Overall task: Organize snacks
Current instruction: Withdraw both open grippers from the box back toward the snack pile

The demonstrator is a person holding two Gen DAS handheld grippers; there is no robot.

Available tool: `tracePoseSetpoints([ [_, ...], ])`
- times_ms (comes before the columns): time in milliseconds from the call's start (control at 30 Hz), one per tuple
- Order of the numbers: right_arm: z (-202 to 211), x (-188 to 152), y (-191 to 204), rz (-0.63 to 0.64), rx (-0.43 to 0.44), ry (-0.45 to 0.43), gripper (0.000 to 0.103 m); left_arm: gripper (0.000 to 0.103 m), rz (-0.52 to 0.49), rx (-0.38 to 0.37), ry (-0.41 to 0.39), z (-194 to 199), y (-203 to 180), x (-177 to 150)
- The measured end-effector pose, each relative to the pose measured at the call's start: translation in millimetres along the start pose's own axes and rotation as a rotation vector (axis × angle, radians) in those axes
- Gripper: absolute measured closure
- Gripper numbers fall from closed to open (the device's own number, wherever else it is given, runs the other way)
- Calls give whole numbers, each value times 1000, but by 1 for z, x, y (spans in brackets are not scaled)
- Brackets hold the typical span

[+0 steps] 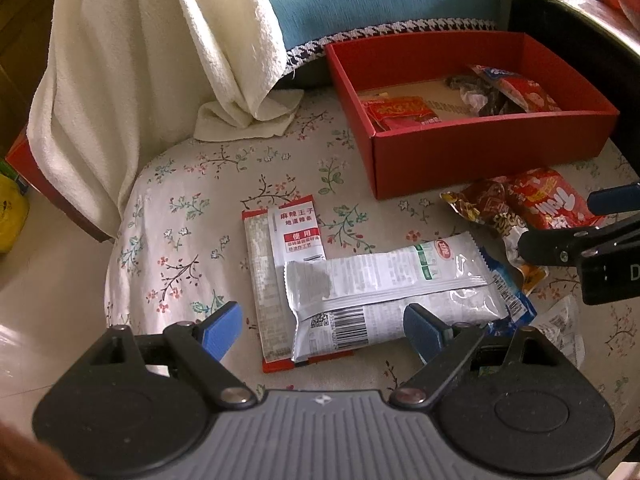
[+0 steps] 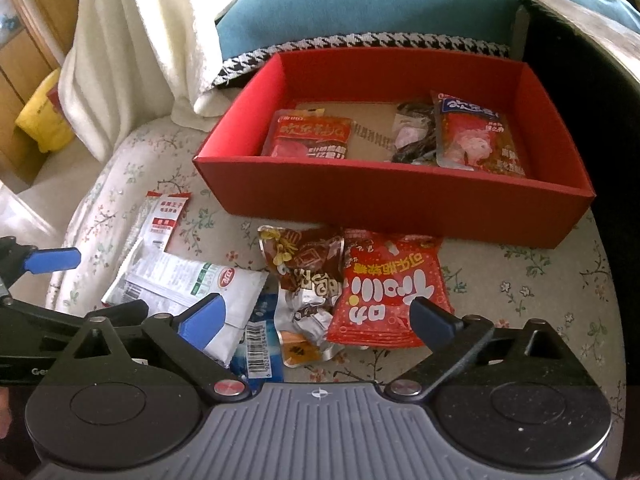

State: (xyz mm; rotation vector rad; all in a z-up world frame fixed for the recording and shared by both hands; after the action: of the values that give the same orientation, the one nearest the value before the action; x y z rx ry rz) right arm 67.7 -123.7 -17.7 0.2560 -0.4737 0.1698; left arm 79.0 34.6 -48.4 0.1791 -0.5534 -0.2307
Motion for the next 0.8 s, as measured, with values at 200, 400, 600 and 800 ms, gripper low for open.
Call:
tracePoseSetpoints([
  [200, -2, 0, 0, 8, -5, 9, 2, 21, -13, 3, 12, -4, -2, -1],
  [400, -6, 0, -1, 16, -8, 20, 2, 21, -23, 10, 20, -8, -5, -1],
  [600, -5, 4, -9, -14, -14, 7, 2, 21, 21, 46, 4, -10, 15, 7],
  [800, -3, 6, -17, -31, -2, 2, 0, 21, 165, 37, -2, -14, 54, 16],
])
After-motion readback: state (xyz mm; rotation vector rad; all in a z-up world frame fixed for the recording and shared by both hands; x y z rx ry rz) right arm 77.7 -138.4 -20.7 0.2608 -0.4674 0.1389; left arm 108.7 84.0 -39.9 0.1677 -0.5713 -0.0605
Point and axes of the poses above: each gripper's, at about its wrist camera, not at the fingertips, and z roughly against the way its jaws point, y to its left, x to its top, the point moved 1 cm from there along -z, roughly the way its jaws point, and after that the axes turned 3 degrees about x, right-handed, at the moved point
